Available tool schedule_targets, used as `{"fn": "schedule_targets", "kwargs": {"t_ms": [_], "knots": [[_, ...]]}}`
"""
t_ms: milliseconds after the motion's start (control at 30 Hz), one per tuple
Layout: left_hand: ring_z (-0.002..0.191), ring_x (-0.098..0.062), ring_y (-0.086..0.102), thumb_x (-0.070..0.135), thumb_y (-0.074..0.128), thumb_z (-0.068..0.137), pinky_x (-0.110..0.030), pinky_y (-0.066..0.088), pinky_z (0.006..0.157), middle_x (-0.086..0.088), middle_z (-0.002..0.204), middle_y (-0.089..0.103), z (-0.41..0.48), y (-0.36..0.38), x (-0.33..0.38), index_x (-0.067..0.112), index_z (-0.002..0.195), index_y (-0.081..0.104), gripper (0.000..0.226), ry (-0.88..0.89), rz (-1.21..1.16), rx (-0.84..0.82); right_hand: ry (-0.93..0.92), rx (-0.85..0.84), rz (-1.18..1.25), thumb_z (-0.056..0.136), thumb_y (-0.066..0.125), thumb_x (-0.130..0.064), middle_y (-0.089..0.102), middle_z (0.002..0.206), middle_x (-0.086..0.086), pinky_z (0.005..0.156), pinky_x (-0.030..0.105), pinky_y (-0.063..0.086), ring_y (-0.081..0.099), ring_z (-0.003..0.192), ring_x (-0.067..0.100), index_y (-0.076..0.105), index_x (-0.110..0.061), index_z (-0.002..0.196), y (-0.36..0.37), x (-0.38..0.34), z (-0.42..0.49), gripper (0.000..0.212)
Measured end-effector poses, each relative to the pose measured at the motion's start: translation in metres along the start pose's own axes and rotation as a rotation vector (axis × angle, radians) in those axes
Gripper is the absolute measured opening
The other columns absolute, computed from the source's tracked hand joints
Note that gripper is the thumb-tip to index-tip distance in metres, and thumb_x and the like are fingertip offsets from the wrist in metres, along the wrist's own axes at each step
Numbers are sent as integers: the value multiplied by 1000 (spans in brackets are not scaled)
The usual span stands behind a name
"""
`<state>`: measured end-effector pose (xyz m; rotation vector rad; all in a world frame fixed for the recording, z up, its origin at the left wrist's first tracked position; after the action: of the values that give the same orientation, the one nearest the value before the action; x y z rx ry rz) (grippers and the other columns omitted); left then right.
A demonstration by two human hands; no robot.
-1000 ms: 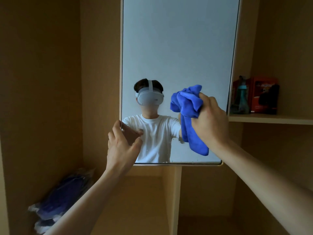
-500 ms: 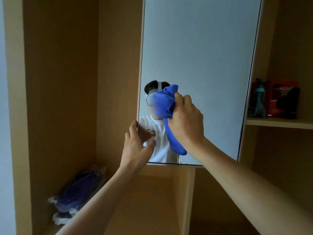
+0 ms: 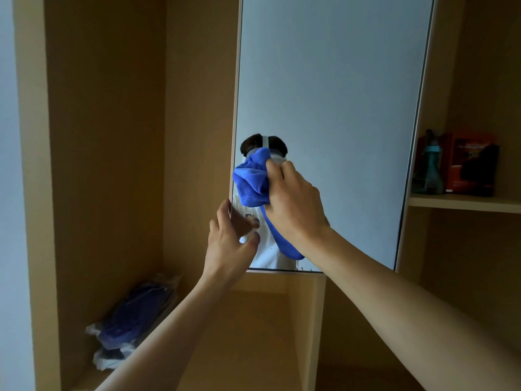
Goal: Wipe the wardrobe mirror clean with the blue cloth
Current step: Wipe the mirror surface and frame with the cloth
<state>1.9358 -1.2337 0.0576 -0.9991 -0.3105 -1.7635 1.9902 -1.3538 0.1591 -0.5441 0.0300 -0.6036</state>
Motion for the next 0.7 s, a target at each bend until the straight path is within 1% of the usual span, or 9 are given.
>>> {"fn": "schedule_targets", "kwargs": {"t_ms": [167,233,300,400,500,567,700], "knots": [[115,-8,39,26,64,90,-29,36,88,16,122,30,-5,-1,-2,33,157,12,85,20,41,15,27,11,58,87,55,-13,54,105,5,60,32,33,59,86,30,50,-17,127,-8,24,-2,40],[114,-8,38,28,65,90,-30,36,90,14,124,29,-5,-1,-2,32,158,11,86,20,54,15,76,24,78,88,53,-15,55,106,4,62,33,36,59,89,32,50,-21,130,-12,42,-5,43],[114,-8,39,29,65,90,-30,37,89,13,124,29,-5,-1,-2,32,158,11,87,25,69,20,126,45,109,88,51,-18,56,106,4,64,36,43,60,90,33,51,-25,130,-16,61,-9,42],[115,-8,39,31,64,90,-31,37,88,13,126,29,-5,0,-3,34,157,10,87,27,76,18,192,81,124,90,48,-20,58,99,2,64,39,48,60,83,31,53,-29,123,-24,92,-14,35],[116,-7,37,33,65,90,-31,36,88,13,128,27,-4,1,-5,35,158,8,88,31,85,13,260,115,139,89,47,-16,58,90,0,59,34,43,60,75,28,55,-27,118,-29,119,-17,33],[119,-9,37,34,65,90,-32,36,88,13,130,26,-3,2,-6,34,158,5,91,29,93,4,279,123,153,87,47,-14,59,89,0,58,34,45,59,74,26,55,-28,122,-29,124,-18,39],[129,-19,41,35,65,89,-33,38,86,2,144,31,-1,4,-6,35,158,3,93,15,113,-26,278,138,159,92,47,-18,60,89,2,61,36,48,59,75,26,55,-26,119,-21,108,-17,29]]}}
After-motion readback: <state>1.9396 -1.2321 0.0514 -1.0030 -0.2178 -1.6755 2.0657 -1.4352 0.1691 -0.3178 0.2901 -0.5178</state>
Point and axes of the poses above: each hand's wrist, its own z-axis towards the middle knuckle, its own y-axis out of the palm, x = y × z, the point moved 4 cm from there along z, towards the middle knuckle
